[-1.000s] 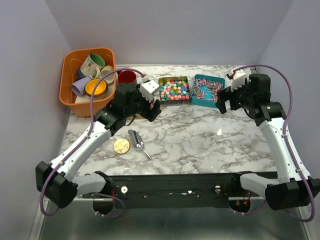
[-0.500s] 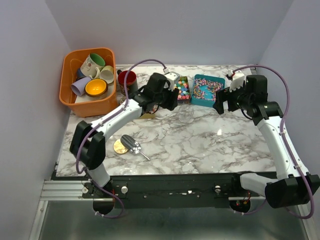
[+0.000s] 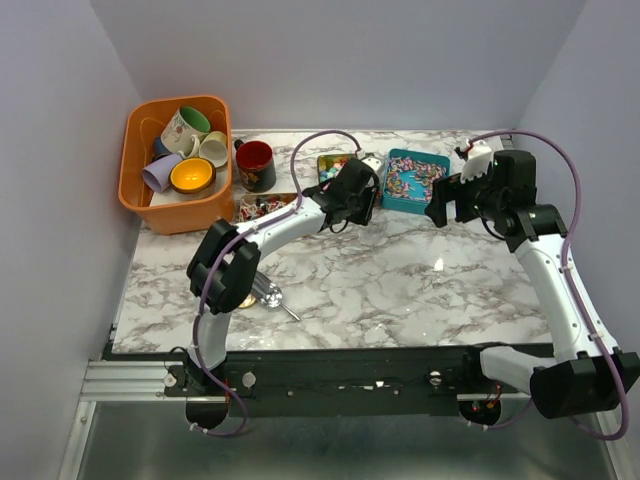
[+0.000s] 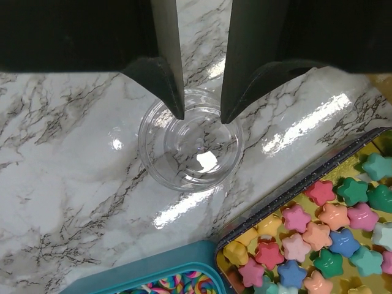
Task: Pack the candies
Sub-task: Move the packing bottle to the center of the board.
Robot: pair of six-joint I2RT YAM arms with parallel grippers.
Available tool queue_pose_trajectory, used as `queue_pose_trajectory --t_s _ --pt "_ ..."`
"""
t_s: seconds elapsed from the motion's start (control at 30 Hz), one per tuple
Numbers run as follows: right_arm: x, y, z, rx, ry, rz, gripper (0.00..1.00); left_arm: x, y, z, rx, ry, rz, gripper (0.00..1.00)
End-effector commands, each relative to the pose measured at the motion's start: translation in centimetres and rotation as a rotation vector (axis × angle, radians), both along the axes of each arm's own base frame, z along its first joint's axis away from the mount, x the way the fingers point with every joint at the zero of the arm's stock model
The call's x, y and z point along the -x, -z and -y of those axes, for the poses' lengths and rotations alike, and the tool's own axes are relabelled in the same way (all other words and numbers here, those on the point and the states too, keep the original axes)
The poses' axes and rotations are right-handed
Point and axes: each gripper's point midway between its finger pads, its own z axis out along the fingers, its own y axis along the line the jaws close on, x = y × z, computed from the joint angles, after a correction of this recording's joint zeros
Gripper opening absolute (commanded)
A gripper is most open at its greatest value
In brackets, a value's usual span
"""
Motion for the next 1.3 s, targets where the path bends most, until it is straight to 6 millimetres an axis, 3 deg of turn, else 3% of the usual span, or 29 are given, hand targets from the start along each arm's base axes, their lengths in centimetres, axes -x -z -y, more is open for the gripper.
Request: queue_pose_trajectory --t_s 0.0,0.2,0.53,0.83,1.0,1.1,1.23,1.27 --pt "0.8 -0.4 -0.3 -0.030 -0.008 0.022 1.00 -1.0 0.4 0.2 -0.036 -0.088 0.038 0.40" --pt "1.7 0.8 -0.1 -0.025 -0.002 0.004 1.00 -2.1 1.8 -0.1 -0.088 -0.112 0.057 0.33" --pt "1.4 1.4 -0.1 -0.022 -0.008 -0.007 1.00 -1.2 1.7 3.0 -0.095 0.086 0.101 0.00" --pt "1.2 1.7 0.2 0.002 -0.009 -0.008 1.00 1.0 3.1 2.3 -0.192 0.182 0.032 0.00" --pt "1.1 1.7 0.0 -0.008 -0.012 0.004 1.00 1.6 2.9 2.4 -0.229 0.241 0.004 0.00" --pt "1.1 1.8 0.0 -0.010 -0.014 0.007 1.00 2.4 3.3 2.3 -0.240 0.284 -0.026 0.08" --pt "1.3 1.8 0.0 -0.010 -0.016 0.005 1.00 2.4 3.5 1.9 -0.268 0.311 -0.013 0.28" --pt "1.4 1.8 0.0 -0.009 -0.015 0.007 1.00 2.3 3.3 2.0 -0.268 0.319 -0.005 0.27"
